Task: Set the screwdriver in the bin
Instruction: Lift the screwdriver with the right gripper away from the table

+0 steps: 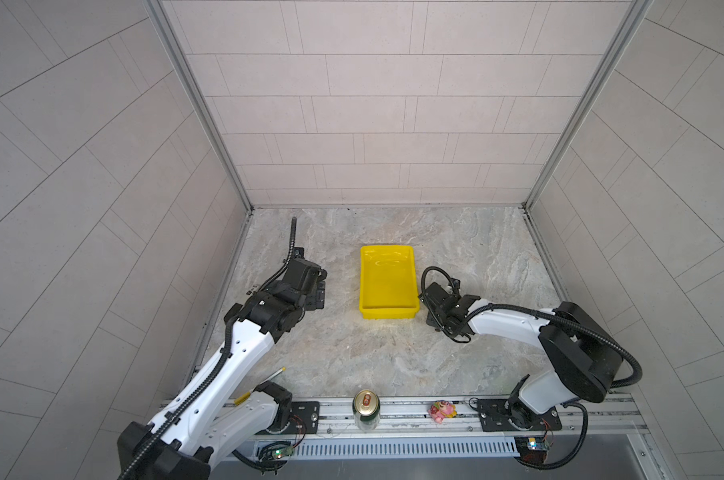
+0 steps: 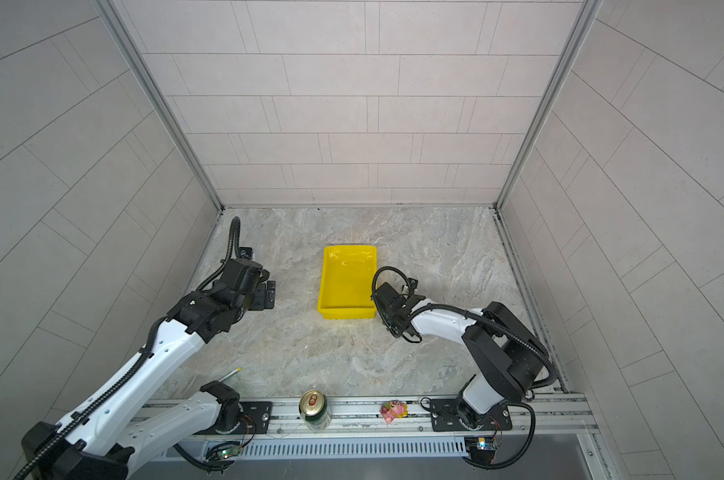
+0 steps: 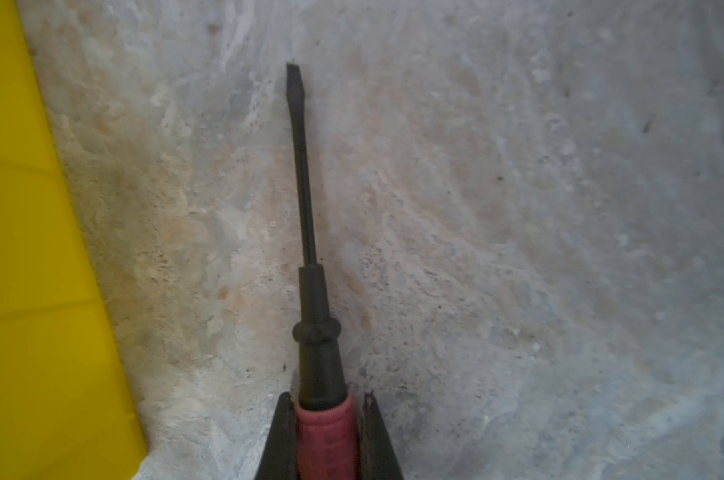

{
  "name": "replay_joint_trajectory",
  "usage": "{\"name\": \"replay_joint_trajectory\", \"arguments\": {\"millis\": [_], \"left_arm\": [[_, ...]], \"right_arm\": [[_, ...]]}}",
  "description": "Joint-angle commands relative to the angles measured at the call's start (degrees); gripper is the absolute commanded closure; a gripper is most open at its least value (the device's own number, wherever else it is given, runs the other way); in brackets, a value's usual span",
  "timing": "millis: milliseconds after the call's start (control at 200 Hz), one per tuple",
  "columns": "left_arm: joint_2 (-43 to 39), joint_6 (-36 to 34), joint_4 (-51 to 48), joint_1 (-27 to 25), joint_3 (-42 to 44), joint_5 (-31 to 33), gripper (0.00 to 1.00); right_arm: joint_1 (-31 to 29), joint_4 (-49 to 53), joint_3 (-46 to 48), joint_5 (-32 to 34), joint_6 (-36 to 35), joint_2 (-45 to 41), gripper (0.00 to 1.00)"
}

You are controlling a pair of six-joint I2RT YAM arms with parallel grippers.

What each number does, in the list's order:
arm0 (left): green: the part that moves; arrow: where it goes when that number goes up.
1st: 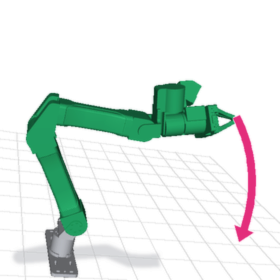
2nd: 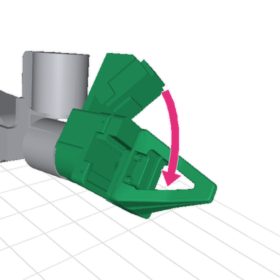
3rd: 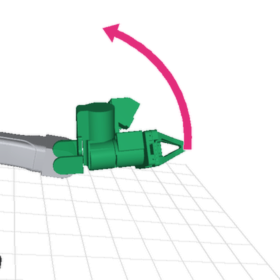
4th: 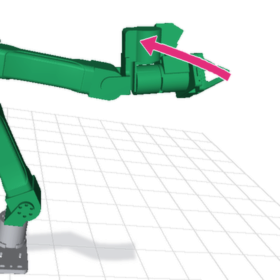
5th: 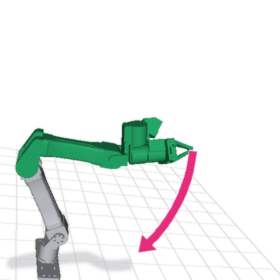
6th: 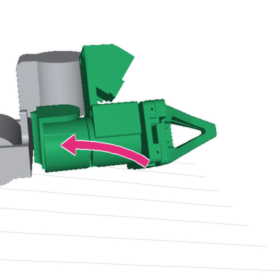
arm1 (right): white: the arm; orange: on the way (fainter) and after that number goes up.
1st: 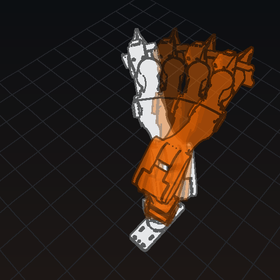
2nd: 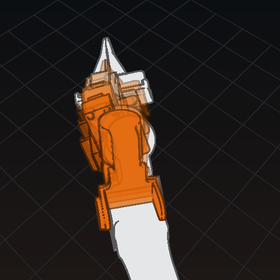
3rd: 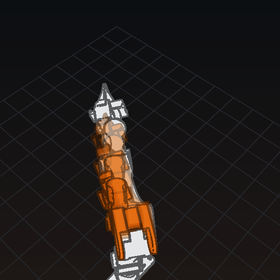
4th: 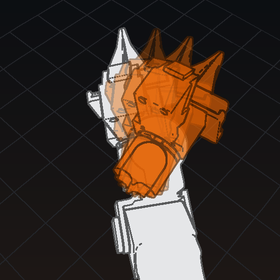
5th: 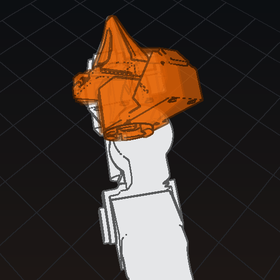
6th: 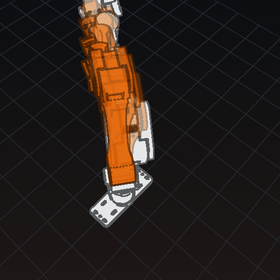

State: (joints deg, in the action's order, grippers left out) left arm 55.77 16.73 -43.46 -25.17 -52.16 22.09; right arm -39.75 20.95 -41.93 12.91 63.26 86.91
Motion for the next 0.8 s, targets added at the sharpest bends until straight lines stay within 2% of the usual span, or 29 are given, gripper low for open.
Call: {"name": "replay_joint_trajectory", "arguments": {"millis": [0,360,796], "left_arm": [[-0.5,1.2,-0.2,0.1,-1.7,-0.6,0.0],[-0.3,1.3,0.4,0.1,-1.8,-3.1,0.0],[-0.8,1.0,0.8,0.1,-2.1,-5.0,0.0]], "right_arm": [[-0.2,2.7,1.6,1.9,1.0,-4.1,1.0],[0.0,8.9,8.1,5.8,1.1,-18.4,1.0],[0.2,20.8,6.8,6.1,-3.6,-31.2,1.0]]}}
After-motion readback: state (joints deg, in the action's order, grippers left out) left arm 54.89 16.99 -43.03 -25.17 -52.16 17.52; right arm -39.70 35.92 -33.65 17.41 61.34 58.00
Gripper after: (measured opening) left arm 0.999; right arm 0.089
